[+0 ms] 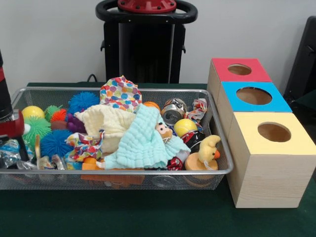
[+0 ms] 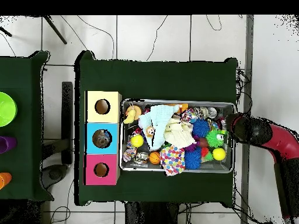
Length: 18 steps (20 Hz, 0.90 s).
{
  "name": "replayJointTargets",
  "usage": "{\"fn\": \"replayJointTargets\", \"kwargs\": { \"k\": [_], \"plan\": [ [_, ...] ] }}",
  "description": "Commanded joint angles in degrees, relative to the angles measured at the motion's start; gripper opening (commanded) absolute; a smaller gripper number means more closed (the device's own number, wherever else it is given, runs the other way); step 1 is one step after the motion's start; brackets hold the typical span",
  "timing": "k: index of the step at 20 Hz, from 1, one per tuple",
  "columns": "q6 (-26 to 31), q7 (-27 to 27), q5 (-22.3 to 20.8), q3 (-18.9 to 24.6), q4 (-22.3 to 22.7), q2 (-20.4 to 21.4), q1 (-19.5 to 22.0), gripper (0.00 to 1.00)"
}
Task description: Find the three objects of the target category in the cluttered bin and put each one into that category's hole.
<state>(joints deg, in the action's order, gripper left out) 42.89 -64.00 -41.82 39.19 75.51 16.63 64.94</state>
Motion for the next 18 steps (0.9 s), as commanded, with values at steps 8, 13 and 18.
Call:
{"fn": "replayJointTargets", "kwargs": {
  "k": [8,13,18],
  "plan": [
    [-0.56,12.28,-4.35,-2.31,5.80,-3.57,0.86,1.00],
    [-3.59,7.85,-3.16,-1.89,6.06,-4.30,1.26,1.00],
    [-5.63,4.46,-3.18,-2.57,6.28,-3.92,0.38,1.00]
  ]
}}
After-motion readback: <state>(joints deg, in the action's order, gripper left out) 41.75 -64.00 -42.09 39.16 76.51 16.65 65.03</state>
